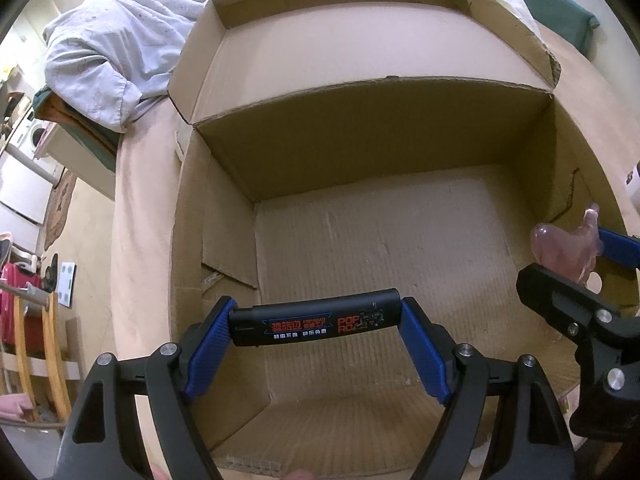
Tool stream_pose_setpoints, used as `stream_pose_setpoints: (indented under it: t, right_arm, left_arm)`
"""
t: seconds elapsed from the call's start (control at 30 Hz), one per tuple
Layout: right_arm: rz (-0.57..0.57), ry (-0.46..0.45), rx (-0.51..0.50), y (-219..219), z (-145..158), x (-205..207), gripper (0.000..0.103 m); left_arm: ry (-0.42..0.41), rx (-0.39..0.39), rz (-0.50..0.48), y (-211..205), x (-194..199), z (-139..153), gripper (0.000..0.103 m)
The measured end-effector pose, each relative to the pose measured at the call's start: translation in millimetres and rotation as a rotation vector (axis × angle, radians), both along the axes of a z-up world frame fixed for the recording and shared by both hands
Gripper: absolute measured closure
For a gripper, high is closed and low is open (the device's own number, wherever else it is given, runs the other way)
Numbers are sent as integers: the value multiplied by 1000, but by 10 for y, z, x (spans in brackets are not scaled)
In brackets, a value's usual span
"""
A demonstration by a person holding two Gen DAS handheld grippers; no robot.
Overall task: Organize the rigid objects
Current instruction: 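Lower both held items into the box and open both grippers, then grasp the pink heart case with the left gripper while the right grasps the white charger cube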
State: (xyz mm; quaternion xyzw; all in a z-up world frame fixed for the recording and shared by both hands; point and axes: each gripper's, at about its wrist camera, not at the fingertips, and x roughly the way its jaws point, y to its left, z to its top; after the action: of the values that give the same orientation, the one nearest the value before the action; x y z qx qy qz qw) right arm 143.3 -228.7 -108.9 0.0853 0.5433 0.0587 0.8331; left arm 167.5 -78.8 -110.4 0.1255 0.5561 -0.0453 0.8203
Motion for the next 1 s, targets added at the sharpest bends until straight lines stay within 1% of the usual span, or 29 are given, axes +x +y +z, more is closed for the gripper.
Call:
stream_pose_setpoints:
  t: [0.03, 0.1, 0.17, 0.23, 0.27, 0.37, 0.4, 0.43, 0.53, 0.63, 0.73, 0.87, 0.93, 1.0]
  right_arm:
    - [1, 0, 9, -4, 4, 0, 0]
    - [6, 4, 57, -22, 12, -9, 0]
    - [4, 18, 77, -29, 13, -11, 0]
    - [-4, 11, 94, -46, 26, -16, 0]
    - [-8, 1, 104, -51, 46, -21, 0]
    - [-17, -47, 109, -83, 128, -44, 0]
    - [-18, -60, 110, -84, 152, -48, 0]
    - [-17, -68, 109, -87, 163, -51, 0]
    - [-24, -89, 79, -110, 187, -64, 0]
    - [-34, -91, 93, -163, 205, -41, 0]
    - [-44, -91, 98, -185, 221, -12, 0]
    - [-42, -106, 92, -177, 268, -7, 0]
    - [-48, -112, 99, -204, 304, -12, 0]
    - [-61, -121, 122, -248, 358, -32, 0]
  left_arm:
    - [9, -10, -1, 3, -8, -2, 23]
    - [27, -34, -5, 12, -12, -19, 23]
    - [27, -36, -6, 15, -9, -22, 23]
    - [18, -39, -9, 9, -14, -7, 21]
    - [12, -47, -12, 11, -12, 0, 14]
    - [5, -77, 9, 0, -12, 20, 8]
    - [10, -94, 13, -9, -1, 23, 2]
    - [8, -101, 13, -21, 10, 29, 0]
    - [-3, -94, 3, -53, 7, 56, 0]
    - [-8, -103, 8, -17, -13, 92, 0]
    - [0, -145, 25, 23, -14, 122, 0]
    - [-11, -186, 13, 21, -48, 207, 0]
    - [-21, -208, 3, 32, -99, 298, 0]
    - [-35, -211, 0, 68, -160, 408, 0]
